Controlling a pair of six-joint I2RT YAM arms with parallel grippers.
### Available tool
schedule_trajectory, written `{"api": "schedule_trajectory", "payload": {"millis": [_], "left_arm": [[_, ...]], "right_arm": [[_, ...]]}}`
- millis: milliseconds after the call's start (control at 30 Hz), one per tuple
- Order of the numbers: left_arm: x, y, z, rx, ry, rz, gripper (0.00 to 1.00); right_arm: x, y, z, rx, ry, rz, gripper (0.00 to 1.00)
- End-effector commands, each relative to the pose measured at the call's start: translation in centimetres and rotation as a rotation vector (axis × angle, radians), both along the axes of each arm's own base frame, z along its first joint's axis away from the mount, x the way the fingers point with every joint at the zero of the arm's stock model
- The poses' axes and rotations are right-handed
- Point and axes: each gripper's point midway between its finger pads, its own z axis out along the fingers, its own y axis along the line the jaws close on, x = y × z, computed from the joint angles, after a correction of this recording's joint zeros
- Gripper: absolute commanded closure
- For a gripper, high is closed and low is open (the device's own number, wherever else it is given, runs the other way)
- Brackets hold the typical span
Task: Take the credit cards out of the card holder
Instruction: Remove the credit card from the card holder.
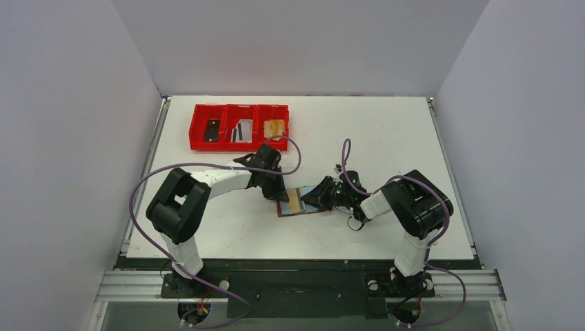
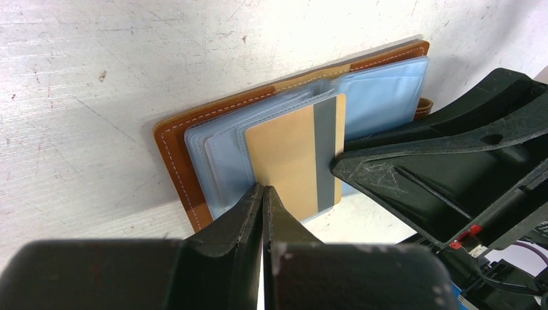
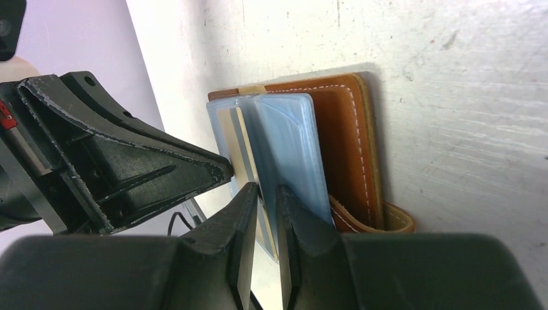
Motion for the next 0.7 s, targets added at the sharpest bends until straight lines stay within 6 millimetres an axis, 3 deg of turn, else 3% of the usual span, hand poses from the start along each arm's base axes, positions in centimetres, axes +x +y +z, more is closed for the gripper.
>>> {"api": "schedule_trajectory", "payload": {"millis": [0, 133, 300, 667], "left_arm": [[-0.4, 1.4, -1.9, 0.097, 0.022, 0.007, 1.0], [-0.5, 1.4, -1.9, 0.099, 0.023, 0.007, 1.0], [-0.6, 1.6, -2.1, 0.106, 0.027, 0.009, 1.0], [-0.5, 3.5, -2.5, 0.158, 0.031, 0.032, 1.0]], "right_arm": [[0.5, -0.4, -0.2, 0.002, -0.025, -0.022, 0.85], [0.5, -0.5, 0.0, 0.009, -0.028, -0.026, 0.89], [0.5, -0.5, 0.3, 0.012, -0.039, -0.026, 1.0], [0.6, -1.7, 0.5, -0.07, -0.078, -0.027, 1.0]]}}
